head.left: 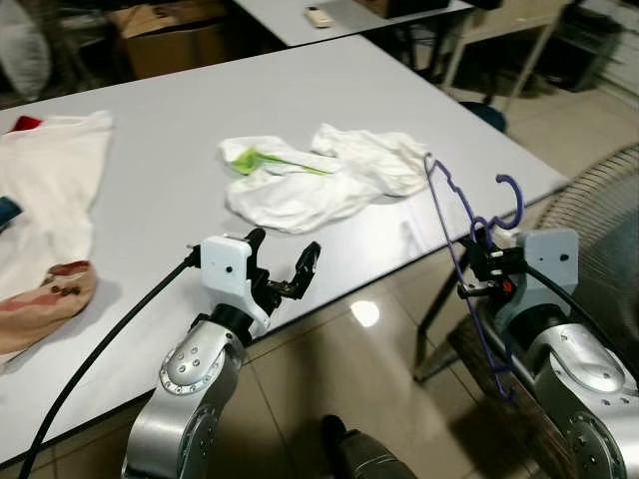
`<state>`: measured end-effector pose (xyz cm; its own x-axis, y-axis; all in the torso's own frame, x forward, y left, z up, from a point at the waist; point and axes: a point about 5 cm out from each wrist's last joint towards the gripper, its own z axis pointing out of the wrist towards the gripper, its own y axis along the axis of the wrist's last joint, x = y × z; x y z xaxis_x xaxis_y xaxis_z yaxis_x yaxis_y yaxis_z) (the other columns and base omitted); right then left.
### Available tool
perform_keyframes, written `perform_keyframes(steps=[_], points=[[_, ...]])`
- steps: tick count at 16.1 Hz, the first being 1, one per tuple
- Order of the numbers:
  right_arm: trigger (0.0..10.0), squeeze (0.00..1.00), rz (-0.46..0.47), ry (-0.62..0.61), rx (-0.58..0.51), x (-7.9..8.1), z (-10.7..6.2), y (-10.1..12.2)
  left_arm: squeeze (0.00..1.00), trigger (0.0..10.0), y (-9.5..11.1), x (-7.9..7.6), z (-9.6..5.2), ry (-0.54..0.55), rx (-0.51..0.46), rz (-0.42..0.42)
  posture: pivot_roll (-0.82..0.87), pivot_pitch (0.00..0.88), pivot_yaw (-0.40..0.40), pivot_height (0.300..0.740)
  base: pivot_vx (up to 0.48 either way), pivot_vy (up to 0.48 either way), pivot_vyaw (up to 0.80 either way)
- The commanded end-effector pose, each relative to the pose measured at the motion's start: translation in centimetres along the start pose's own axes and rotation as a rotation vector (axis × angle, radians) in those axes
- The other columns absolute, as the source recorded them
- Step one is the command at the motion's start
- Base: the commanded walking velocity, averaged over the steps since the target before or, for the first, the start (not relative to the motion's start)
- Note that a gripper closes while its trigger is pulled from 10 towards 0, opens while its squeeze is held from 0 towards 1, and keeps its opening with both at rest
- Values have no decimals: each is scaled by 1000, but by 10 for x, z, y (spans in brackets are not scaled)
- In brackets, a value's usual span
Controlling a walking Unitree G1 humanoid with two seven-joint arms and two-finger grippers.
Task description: Hang hanger
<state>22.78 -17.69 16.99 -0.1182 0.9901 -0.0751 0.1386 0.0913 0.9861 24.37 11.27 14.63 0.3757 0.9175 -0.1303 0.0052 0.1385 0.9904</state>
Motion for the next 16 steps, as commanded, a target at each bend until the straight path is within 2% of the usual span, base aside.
perform_keyframes(steps=[1,3,6,8,12,16], points=[[10000,0,-9,-4,-18,1,-2,3,0,10000,-1,-2,2,-7,1,3,-230,119,28,740,0,0,-631],[10000,0,-49,-1,-35,-2,-7,5,0,10000,-1,-2,2,12,-1,-8,-243,109,30,740,0,0,-634],[10000,0,-55,-18,-39,-8,-9,7,0,10000,-1,2,1,50,-10,-2,-248,110,26,740,167,0,-635],[10000,0,-53,14,-39,-8,-7,7,0,10000,0,9,1,98,-20,22,-240,107,22,740,276,0,-528],[10000,0,-71,99,-36,1,0,6,0,10000,7,26,-2,230,-59,61,-229,113,10,740,293,0,0],[10000,0,-72,141,-33,7,4,4,0,10000,15,37,-2,296,-97,103,-221,116,28,740,316,0,0]])
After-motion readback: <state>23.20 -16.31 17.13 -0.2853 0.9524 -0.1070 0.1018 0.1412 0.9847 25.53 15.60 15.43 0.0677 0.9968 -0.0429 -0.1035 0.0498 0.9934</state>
